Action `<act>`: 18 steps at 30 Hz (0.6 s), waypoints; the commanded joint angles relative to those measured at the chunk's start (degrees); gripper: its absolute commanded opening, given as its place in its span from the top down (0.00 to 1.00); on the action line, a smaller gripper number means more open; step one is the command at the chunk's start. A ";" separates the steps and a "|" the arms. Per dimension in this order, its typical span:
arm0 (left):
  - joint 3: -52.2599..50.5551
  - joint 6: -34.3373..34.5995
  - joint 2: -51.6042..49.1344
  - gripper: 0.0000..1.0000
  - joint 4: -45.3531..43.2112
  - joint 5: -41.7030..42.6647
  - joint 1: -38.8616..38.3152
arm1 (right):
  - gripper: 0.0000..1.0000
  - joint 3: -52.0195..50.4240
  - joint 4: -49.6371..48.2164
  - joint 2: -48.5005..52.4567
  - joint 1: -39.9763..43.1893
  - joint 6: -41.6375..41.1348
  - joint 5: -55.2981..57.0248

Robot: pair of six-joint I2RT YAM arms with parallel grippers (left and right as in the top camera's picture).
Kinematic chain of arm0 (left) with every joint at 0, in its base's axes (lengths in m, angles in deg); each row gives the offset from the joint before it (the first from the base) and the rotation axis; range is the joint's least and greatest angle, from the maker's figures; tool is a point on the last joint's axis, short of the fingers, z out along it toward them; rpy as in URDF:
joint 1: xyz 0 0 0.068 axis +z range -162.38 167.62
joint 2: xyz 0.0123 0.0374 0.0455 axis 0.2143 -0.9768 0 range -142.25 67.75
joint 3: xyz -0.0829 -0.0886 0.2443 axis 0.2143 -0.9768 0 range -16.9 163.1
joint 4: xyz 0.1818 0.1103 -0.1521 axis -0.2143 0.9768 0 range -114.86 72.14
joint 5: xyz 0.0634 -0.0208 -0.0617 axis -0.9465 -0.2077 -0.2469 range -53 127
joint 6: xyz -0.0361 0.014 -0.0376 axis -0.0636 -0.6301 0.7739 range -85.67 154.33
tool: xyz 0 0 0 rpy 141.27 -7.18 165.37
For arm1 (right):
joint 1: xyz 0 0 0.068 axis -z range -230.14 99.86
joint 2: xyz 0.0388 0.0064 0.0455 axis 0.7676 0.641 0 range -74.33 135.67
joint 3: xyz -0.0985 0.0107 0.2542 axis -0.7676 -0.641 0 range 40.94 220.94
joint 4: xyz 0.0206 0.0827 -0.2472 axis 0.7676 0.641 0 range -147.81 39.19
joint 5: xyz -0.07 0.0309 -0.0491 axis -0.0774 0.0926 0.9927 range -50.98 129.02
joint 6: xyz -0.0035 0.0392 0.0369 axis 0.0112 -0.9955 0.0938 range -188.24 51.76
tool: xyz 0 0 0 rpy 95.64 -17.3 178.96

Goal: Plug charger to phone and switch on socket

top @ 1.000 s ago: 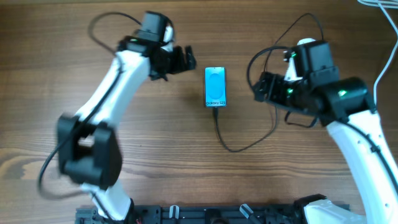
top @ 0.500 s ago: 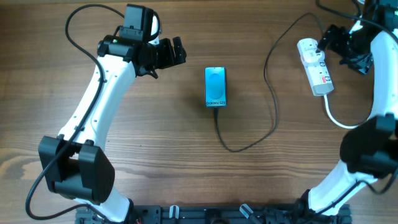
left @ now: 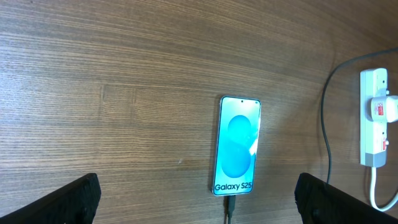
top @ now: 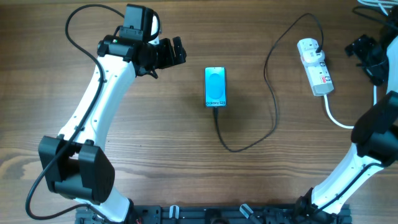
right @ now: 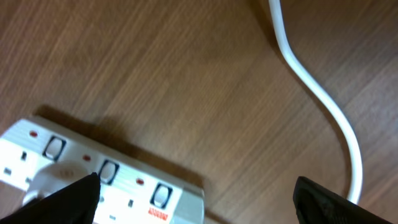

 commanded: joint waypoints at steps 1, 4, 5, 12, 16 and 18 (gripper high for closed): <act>-0.24 -0.31 -0.39 0.00 0.02 -0.76 0.15 | 0.00 -0.17 -1.05 3.41 -0.42 -0.92 2.25; -0.26 -0.31 -0.39 0.00 0.00 -0.76 0.15 | 0.00 -0.17 -1.20 6.25 -0.44 -0.68 1.97; -0.26 -0.28 -0.39 0.00 0.02 -0.76 0.15 | 0.00 -0.17 -1.64 7.43 -0.44 0.70 0.22; -0.26 -0.28 -0.39 0.00 0.02 -0.76 0.15 | 0.00 -0.17 -4.74 10.56 -1.62 6.03 -8.79; -0.26 -0.28 -0.39 0.00 0.00 -0.76 0.15 | 0.00 -0.17 -4.85 10.75 -3.15 6.69 -7.56; -0.24 -0.31 -0.39 0.00 0.00 -0.76 0.15 | 0.00 -0.17 -4.55 11.13 -3.50 6.71 -6.10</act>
